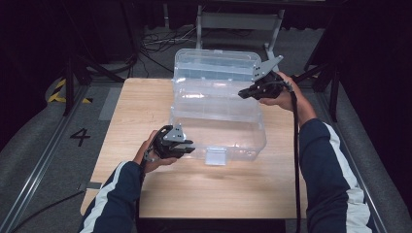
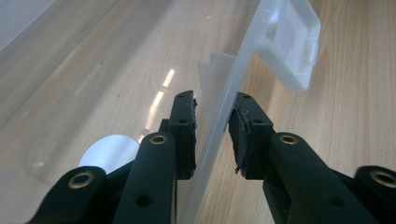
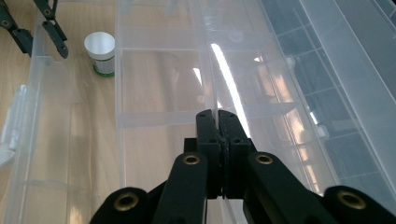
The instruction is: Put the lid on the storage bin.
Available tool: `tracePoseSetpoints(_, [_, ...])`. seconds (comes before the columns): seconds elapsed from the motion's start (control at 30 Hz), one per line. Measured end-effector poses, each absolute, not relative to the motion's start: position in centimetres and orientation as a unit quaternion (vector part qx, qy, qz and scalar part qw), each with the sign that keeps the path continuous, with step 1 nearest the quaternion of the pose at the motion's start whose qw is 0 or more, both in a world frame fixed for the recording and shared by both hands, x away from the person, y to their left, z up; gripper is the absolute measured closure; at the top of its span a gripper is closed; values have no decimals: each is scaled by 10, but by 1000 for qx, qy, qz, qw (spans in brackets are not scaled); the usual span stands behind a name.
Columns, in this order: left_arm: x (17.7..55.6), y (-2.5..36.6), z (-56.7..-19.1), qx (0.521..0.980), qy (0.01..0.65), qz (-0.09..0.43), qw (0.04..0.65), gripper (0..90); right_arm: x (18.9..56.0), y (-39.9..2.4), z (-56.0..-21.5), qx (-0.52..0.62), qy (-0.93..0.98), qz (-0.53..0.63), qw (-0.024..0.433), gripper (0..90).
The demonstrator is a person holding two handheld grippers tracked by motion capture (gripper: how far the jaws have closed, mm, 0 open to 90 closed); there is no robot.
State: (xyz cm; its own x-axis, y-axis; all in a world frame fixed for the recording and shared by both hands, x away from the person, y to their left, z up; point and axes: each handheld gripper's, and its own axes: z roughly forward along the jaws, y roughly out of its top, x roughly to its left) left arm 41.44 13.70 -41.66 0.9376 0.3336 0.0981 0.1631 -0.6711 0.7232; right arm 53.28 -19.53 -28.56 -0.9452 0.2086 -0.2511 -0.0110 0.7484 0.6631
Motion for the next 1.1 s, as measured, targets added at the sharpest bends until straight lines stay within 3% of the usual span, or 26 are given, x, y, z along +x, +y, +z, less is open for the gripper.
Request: tracePoseSetpoints(1.1, [414, 136, -417, 905, 139, 119, 383, 699, 518, -196, -288, 46, 921, 354, 157, 892])
